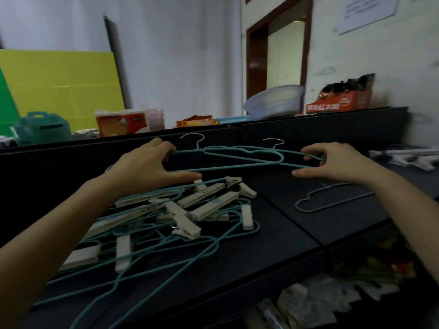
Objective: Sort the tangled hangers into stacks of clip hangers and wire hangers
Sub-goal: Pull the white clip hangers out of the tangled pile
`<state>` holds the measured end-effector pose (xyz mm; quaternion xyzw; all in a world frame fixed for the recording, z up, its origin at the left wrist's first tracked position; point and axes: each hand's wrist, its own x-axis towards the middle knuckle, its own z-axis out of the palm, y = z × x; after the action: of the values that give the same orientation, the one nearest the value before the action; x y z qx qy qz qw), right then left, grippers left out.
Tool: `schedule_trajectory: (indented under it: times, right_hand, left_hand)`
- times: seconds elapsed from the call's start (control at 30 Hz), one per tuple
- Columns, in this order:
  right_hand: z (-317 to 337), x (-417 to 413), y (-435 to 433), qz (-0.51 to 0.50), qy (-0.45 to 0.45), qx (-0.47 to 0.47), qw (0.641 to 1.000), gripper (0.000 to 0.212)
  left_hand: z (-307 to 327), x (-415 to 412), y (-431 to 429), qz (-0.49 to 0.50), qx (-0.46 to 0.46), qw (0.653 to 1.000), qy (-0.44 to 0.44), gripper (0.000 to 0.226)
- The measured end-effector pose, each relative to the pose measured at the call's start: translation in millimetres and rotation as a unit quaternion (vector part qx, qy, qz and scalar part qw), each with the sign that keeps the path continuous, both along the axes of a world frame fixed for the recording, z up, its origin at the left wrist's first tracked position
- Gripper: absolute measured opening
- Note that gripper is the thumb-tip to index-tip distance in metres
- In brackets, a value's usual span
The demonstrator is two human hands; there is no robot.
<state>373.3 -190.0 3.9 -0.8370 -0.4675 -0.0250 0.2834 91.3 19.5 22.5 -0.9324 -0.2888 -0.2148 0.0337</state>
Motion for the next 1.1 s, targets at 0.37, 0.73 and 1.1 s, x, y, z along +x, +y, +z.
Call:
schedule_trajectory:
  times: [0.37,0.73,1.1]
  right_hand:
    - [-7,147,-111,-0.089,-0.001,-0.028,0.996,0.08]
    - [-21,289,-188,-0.069,-0.039,-0.066,0.995,0.08]
    - [-40,321,-170,0.064,-0.044,-0.042,0.996,0.071]
  left_hand:
    - [-28,168,-96,-0.033,-0.02,0.997,0.068,0.096]
    - [-99,337,-176,0.048,-0.06,0.993,0.094,0.094]
    - [-123,371,-179,0.109,-0.063,0.988,0.086,0.104]
